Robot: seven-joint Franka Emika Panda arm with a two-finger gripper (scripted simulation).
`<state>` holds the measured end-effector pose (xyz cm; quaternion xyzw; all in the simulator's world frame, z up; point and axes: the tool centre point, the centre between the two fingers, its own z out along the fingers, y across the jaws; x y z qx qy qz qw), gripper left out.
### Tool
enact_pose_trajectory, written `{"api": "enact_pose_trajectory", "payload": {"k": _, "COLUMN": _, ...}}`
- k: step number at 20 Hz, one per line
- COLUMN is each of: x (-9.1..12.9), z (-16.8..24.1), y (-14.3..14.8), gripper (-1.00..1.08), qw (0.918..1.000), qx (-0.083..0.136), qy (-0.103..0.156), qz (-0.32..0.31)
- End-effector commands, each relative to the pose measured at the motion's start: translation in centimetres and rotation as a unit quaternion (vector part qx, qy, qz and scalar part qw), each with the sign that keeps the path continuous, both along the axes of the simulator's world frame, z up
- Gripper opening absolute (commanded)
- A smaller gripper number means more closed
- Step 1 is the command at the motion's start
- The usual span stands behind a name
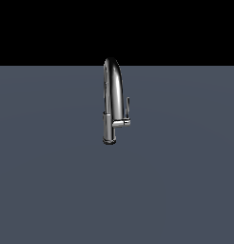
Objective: Turn on the faucet by rotating a designated handle.
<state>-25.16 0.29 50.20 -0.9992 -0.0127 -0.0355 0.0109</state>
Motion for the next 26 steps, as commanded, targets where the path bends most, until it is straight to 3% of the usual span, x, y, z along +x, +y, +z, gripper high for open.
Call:
{"api": "enact_pose_trajectory", "payload": {"k": 1, "x": 0.0, "z": 0.0, "y": 0.0, "gripper": -1.00, "qw": 1.0000, "qx": 0.000, "qy": 0.000, "qz": 0.000}}
{"api": "enact_pose_trajectory", "payload": {"k": 13, "x": 1.9, "z": -0.2, "y": 0.1, "gripper": -1.00, "qw": 0.9993, "qx": 0.020, "qy": 0.025, "qz": -0.019}}
{"api": "enact_pose_trajectory", "payload": {"k": 20, "x": 4.9, "z": -0.8, "y": 0.1, "gripper": -1.00, "qw": 0.9955, "qx": 0.050, "qy": 0.064, "qz": -0.049}}
{"api": "enact_pose_trajectory", "payload": {"k": 26, "x": 8.1, "z": -1.7, "y": 0.0, "gripper": -1.00, "qw": 0.9871, "qx": 0.084, "qy": 0.108, "qz": -0.083}}
